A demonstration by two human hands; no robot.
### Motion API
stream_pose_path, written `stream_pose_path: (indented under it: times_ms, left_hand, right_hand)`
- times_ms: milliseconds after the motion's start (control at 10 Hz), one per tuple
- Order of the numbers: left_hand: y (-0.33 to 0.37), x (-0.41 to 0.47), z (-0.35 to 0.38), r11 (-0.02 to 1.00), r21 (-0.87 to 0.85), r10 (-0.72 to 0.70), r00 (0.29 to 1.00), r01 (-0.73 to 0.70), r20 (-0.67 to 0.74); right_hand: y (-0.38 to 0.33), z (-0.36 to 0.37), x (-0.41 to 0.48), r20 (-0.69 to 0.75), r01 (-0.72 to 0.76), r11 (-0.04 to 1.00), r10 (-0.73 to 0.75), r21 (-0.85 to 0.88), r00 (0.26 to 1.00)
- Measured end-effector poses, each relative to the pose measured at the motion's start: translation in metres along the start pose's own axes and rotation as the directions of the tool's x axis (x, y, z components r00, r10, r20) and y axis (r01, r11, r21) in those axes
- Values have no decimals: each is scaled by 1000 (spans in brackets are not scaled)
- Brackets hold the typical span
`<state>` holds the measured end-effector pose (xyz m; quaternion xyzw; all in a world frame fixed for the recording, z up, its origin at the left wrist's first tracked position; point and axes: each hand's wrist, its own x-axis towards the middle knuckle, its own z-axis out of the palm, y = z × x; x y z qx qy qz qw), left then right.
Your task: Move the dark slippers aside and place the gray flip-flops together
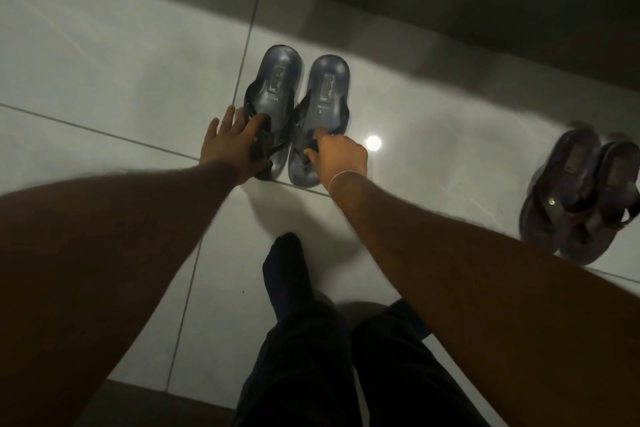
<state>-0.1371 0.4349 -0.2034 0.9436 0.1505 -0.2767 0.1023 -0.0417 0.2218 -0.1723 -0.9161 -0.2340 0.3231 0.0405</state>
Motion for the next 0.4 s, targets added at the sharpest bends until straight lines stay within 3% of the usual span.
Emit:
stream_pose_path:
  times_ms: [300, 400]
  left_hand:
    - [-2, -9, -1, 999, 47, 19, 999, -20, 38]
    - [16, -37, -10, 998, 44, -36, 999, 37, -17]
  right_hand:
    - [-2, -1, -9, -42, 18, 1000, -18, -20, 999]
    - [-1, -9, -25, -117, -26, 999, 29, 27, 993]
